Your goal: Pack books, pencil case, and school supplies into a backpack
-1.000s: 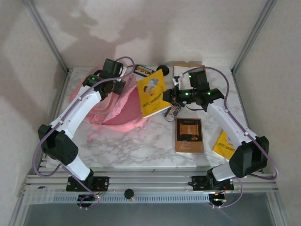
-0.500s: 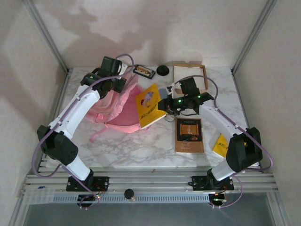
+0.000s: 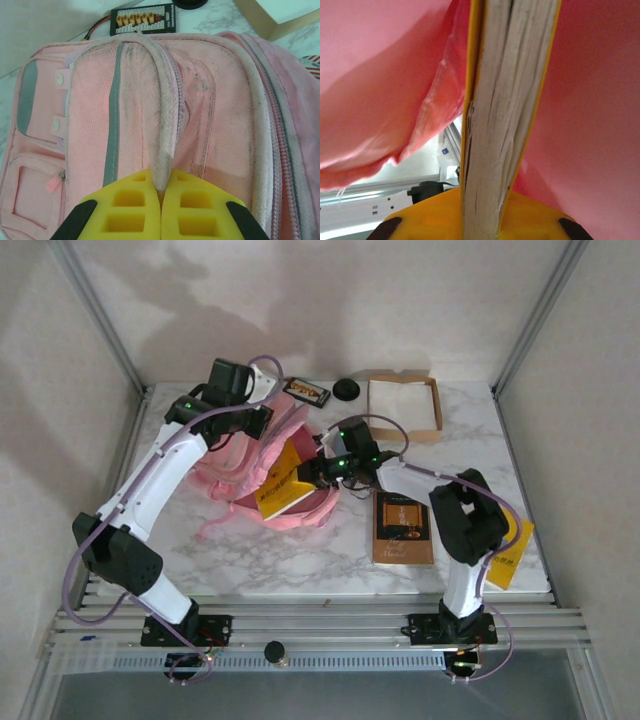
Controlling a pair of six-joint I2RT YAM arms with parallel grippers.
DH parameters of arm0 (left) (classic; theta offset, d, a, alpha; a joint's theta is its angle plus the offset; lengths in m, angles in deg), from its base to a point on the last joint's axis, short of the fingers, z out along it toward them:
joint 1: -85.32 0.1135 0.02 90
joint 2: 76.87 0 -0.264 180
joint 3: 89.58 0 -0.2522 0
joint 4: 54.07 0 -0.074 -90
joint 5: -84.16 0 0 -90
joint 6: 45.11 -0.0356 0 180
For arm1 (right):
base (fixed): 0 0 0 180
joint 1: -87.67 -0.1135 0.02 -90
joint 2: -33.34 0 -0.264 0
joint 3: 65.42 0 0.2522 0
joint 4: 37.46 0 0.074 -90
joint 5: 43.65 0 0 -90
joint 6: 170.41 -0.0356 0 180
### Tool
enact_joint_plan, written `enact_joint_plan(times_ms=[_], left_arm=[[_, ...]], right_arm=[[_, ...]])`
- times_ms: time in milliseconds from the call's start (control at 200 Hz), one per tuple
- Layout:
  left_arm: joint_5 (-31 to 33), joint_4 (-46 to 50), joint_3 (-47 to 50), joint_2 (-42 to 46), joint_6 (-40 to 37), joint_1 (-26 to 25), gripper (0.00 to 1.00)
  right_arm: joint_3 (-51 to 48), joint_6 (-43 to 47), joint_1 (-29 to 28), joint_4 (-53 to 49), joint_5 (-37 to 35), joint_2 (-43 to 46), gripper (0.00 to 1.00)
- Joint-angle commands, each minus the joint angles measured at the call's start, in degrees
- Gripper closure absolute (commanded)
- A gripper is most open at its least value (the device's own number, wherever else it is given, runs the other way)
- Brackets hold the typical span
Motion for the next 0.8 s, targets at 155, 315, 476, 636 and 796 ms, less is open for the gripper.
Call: enact_joint_plan(times_ms=[155,315,476,636,796], left_arm=[[-7.7,-6.1,1.4,5.4,-0.2,0.4,1.00],[-5.7,-6.2,2.0,5.4,-0.4,0.6,1.00],[-3.0,-7.9,1.7,4.5,1.9,1.1,1.00],[-4.4,-10.2,1.8,3.6,4.5,1.2,1.00],[-5.6,-11.9,3.0,3.3,5.6,1.3,1.00]], right_arm=[[13.0,-6.3,-0.6,16.0,1.7,-12.9,0.93],[21.4,-3.8,-0.5,6.9,-3.7,-19.0,0.54],[19.9,-0.7,0.8,-1.6,-10.6,-16.3,0.34],[13.1,2.3,0.7,-11.3,-19.1,-8.1,0.32],[6.0,0.3,0.3,-14.7,-24.5,-0.4,0.24]])
